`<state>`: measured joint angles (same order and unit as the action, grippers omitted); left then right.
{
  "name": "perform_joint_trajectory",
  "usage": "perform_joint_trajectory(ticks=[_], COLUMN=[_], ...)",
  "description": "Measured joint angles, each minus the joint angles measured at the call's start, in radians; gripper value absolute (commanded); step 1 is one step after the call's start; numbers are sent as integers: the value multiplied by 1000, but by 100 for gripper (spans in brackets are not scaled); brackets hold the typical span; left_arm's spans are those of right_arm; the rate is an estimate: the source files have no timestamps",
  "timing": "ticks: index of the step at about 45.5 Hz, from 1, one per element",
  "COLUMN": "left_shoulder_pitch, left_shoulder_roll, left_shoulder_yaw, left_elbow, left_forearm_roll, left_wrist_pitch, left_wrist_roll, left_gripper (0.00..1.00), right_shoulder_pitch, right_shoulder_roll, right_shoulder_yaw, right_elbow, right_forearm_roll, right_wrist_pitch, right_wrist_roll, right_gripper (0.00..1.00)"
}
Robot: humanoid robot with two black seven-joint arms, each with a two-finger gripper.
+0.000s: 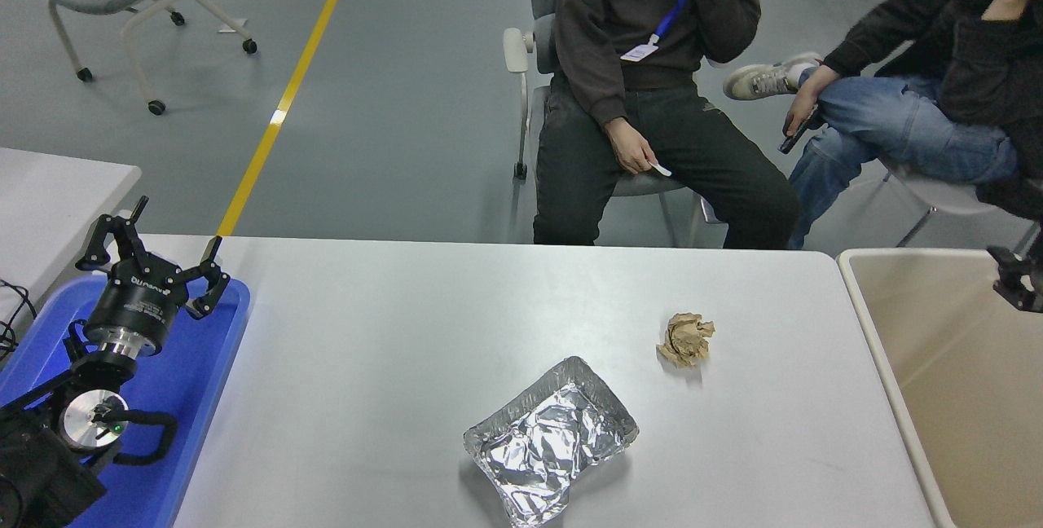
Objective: Clean the table surface
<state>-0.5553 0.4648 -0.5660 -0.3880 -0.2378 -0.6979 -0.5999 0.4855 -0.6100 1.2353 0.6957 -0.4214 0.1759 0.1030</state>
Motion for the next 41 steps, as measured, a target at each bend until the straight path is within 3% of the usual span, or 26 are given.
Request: perform_joint_trajectory(ticks=[17, 41], left_shoulder_pitch=[0, 0], left_shoulder_roll=[0, 0], left_shoulder_yaw=[0, 0], left_elbow=[0, 0], left_forearm_roll=[0, 0], left_wrist_pitch=[0, 0], left_wrist_roll=[0, 0], left_gripper=[100, 100], right_shoulder_pitch=[-57, -37], right_shoulder_roll=[102, 201], right_shoulder_yaw=[159, 31], right_elbow=[101, 100], right_forearm_roll=[67, 109], right_wrist_pitch=[35, 100], right_wrist_roll=[-8, 0], right_gripper=[100, 100])
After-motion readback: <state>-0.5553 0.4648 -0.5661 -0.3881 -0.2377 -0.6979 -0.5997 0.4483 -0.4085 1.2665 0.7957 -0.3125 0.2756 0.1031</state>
